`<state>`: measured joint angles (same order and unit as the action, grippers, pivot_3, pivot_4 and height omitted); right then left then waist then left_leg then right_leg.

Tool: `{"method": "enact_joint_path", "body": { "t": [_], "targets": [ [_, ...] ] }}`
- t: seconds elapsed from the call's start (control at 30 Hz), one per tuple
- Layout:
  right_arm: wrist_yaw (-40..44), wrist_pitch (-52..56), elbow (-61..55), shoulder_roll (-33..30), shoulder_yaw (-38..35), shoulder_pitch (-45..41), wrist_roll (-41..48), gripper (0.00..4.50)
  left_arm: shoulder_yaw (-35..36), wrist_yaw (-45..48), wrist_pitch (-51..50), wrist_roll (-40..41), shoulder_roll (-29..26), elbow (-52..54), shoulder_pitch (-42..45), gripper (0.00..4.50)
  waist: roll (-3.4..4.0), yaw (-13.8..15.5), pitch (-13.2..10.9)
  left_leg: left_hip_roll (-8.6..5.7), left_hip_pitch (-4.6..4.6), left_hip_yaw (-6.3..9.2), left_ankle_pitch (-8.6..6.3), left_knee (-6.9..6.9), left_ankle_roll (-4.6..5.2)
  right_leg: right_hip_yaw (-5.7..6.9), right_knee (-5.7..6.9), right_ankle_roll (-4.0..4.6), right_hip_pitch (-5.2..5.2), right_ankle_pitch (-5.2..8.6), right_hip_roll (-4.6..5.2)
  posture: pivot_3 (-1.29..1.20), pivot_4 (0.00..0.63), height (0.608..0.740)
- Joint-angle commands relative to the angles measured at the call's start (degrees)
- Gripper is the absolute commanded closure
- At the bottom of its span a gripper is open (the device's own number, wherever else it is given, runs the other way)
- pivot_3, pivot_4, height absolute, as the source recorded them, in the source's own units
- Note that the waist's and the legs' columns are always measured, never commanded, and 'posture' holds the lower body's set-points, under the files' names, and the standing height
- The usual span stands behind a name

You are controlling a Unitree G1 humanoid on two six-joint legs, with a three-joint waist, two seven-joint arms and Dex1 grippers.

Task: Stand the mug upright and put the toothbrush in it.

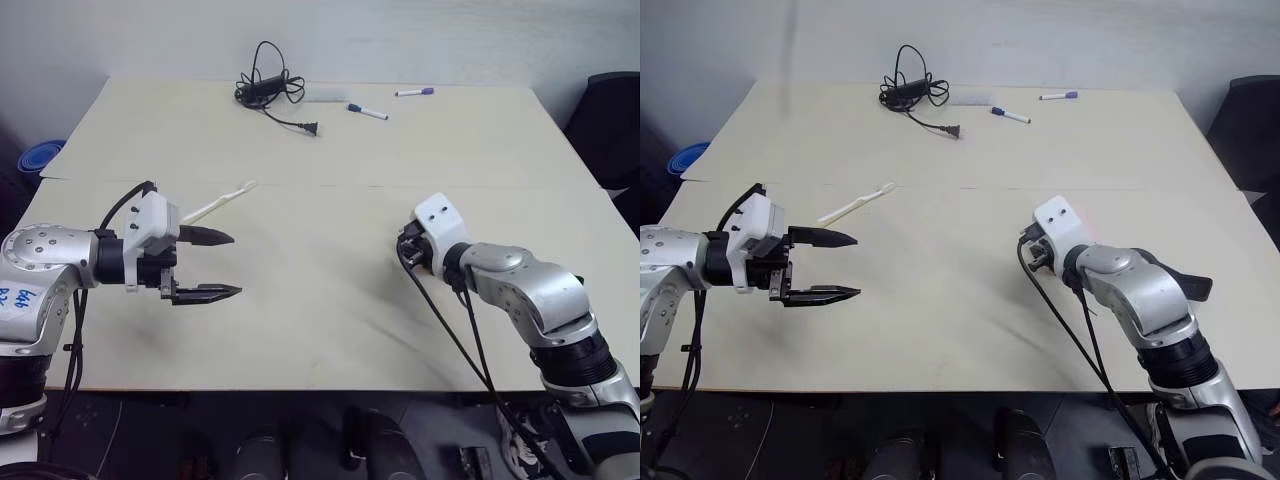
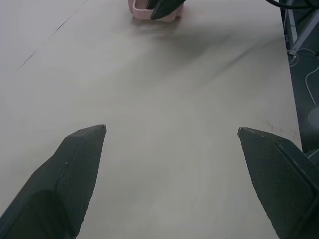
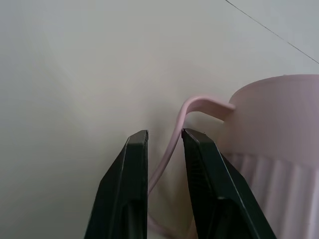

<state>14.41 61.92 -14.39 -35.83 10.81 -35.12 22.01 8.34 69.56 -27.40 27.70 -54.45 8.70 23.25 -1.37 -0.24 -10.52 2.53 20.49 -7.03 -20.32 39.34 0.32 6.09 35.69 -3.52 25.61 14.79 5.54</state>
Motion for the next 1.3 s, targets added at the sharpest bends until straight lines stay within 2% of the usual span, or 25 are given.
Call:
{"method": "enact_joint_path", "body": {
  "t": [0.03,0.27,0.4,0.53,0.7,0.97,1.1,1.23,1.3],
  "targets": [
    [0.31,1.77,0.97,-0.37,-1.42,1.08,-2.02,3.41,0.75,-0.41,1.09,-0.05,-0.45,1.24,-0.05,0.00,0.00,0.02,0.00,0.00,0.00,0.00,0.00,0.00,0.00,0.00,0.00,0.00,0.00,0.00,0.00,0.00,0.150,0.740],
    [2.42,2.86,-1.62,-2.17,-3.59,5.92,-2.92,3.41,0.38,-0.10,2.21,-0.50,-0.31,0.48,-0.20,0.00,-0.05,0.33,0.03,-0.03,0.05,0.11,-0.02,0.00,0.04,0.01,-0.10,0.00,-0.06,0.00,0.04,0.00,0.150,0.740],
    [4.29,0.59,2.80,-1.80,-0.82,5.49,-5.31,3.41,-0.57,0.01,3.17,-1.08,0.31,-0.56,1.07,0.00,-0.11,0.20,0.06,-0.04,-0.01,0.09,-0.02,0.00,0.04,0.04,-0.08,-0.01,-0.10,-0.01,0.03,0.00,0.150,0.740],
    [6.09,-2.85,8.45,-0.96,1.80,3.41,-8.42,3.41,-1.28,-0.18,3.94,-1.39,1.10,-1.09,1.94,0.00,-0.53,0.08,0.32,-0.05,-0.19,0.05,0.00,0.01,0.04,0.05,-0.13,-0.01,-0.21,0.00,0.02,0.00,0.150,0.740],
    [8.39,-4.47,9.68,-0.44,2.80,3.36,-10.48,4.46,-0.98,-0.50,4.01,-1.23,1.34,-0.73,1.64,0.00,-0.91,0.12,0.56,-0.01,-0.20,0.07,0.00,0.01,0.03,-0.01,-0.06,0.00,-0.24,0.00,0.04,0.00,0.150,0.740],
    [9.85,-4.55,9.07,0.60,0.93,3.90,-12.30,4.46,-0.26,-0.77,3.80,-1.07,0.86,-0.53,1.17,0.00,-1.06,0.12,0.65,0.00,-0.19,0.09,0.00,0.01,0.03,-0.03,-0.08,0.01,-0.24,0.00,0.09,0.00,0.150,0.740],
    [12.72,-8.27,2.45,5.96,-3.40,2.32,-7.28,4.46,0.34,-1.09,3.66,-0.98,0.45,-0.33,0.50,0.00,-1.02,-0.02,0.62,0.03,-0.17,0.09,-0.01,0.01,0.02,-0.05,-0.08,0.01,-0.24,0.00,0.09,0.00,0.150,0.740],
    [13.57,-7.16,-2.64,14.50,-8.92,0.85,0.32,4.46,0.86,-1.41,3.42,-0.72,0.26,-0.26,0.24,0.00,-0.44,-1.05,0.27,0.21,-0.09,0.06,-0.02,-0.06,-0.15,-0.04,-0.02,0.14,-0.07,0.01,0.01,0.00,0.150,0.740],
    [14.97,-9.98,-4.06,18.60,-9.22,0.84,3.46,4.46,0.94,-1.54,3.16,-0.64,0.15,-0.09,0.35,0.00,-0.14,-1.16,0.08,0.22,0.03,0.10,0.01,-0.08,-0.21,0.00,0.03,0.18,0.06,0.03,-0.04,0.00,0.150,0.740]
  ]
}}
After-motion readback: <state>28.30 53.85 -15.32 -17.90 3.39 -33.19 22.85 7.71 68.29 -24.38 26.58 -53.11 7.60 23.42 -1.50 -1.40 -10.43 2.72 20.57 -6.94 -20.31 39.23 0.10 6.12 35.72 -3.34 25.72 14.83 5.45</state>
